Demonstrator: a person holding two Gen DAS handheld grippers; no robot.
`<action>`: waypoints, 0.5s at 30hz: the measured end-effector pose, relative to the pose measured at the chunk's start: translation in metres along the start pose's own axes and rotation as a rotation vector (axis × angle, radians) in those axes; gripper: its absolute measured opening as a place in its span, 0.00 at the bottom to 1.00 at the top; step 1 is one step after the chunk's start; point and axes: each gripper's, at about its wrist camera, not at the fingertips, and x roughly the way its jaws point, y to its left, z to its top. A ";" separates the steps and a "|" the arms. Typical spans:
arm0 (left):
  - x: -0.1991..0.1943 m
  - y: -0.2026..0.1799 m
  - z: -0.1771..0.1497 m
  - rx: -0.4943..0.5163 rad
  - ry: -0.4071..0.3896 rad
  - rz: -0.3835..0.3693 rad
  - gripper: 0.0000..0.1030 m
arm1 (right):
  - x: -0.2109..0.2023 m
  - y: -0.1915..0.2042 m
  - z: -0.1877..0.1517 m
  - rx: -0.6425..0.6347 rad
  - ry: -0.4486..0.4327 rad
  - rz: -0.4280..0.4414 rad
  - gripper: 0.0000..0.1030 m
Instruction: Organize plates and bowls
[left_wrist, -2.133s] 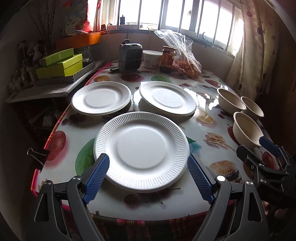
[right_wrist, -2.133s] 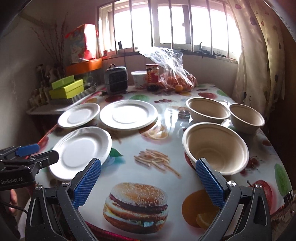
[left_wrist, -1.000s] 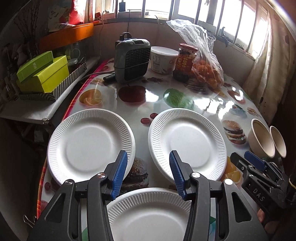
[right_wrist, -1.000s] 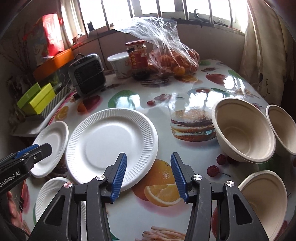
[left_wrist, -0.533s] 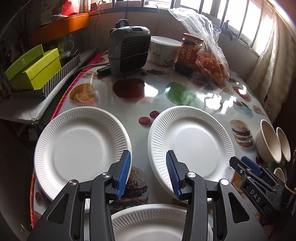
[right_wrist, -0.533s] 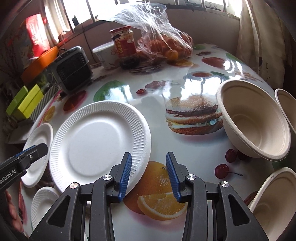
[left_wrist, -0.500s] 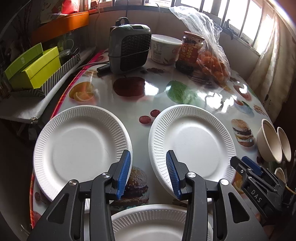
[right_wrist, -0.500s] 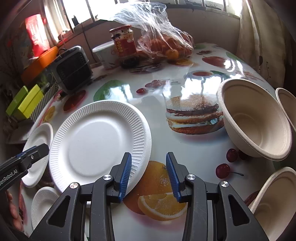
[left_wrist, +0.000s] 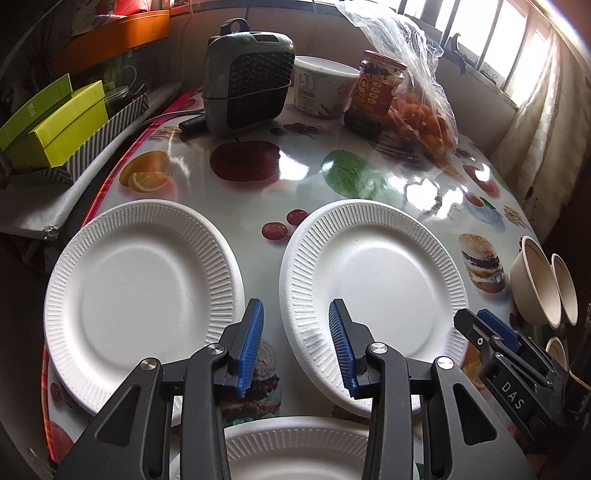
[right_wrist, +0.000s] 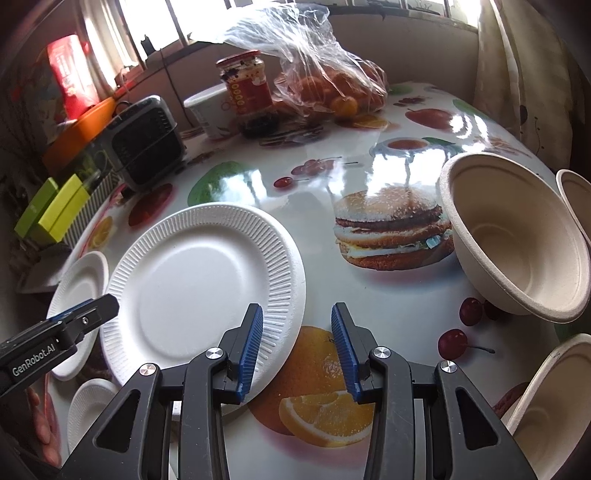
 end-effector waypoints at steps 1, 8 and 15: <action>0.001 0.000 0.000 0.001 0.004 0.000 0.31 | 0.000 0.000 0.000 0.002 0.000 0.007 0.35; 0.004 -0.001 0.000 -0.003 0.014 -0.007 0.26 | -0.001 -0.003 -0.001 0.026 0.002 0.052 0.28; 0.009 -0.002 0.000 0.000 0.033 0.000 0.26 | -0.002 -0.004 -0.002 0.048 0.000 0.095 0.25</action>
